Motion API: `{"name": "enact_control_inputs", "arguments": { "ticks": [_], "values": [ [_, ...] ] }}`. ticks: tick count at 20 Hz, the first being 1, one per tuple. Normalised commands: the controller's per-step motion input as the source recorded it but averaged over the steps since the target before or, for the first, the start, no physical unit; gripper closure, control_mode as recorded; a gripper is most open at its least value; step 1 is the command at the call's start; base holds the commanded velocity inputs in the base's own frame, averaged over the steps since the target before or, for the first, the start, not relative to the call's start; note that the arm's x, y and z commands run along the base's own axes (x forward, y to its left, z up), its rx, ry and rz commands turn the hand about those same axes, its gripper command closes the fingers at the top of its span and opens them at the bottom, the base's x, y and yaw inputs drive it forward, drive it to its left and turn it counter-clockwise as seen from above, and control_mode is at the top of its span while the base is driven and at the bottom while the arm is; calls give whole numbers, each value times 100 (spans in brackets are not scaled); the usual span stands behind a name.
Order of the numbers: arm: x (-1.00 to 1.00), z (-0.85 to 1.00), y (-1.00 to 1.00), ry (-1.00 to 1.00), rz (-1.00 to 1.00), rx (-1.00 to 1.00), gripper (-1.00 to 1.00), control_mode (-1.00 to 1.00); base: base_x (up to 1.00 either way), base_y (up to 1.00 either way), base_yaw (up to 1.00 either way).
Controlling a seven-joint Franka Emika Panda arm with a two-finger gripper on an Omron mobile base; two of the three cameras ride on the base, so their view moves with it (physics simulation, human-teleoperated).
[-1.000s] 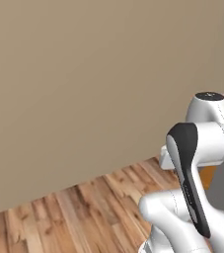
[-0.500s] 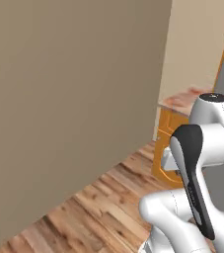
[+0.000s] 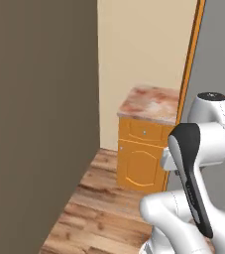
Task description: Store the hot dog in the freezer for long-term storage. Close the freezer door after placing the cooked food.
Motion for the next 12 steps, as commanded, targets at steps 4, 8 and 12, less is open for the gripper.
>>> {"name": "enact_control_inputs", "arguments": {
  "ticks": [4, 8, 12],
  "values": [
    [0, 0, 0, 0, 0, 0, 100, 100, 0, 12, -88],
    [0, 0, 0, 0, 0, 0, 100, 100, 0, 8, -86],
    [0, 0, 0, 0, 0, 0, 100, 100, 0, 0, -87]
  ]
}}
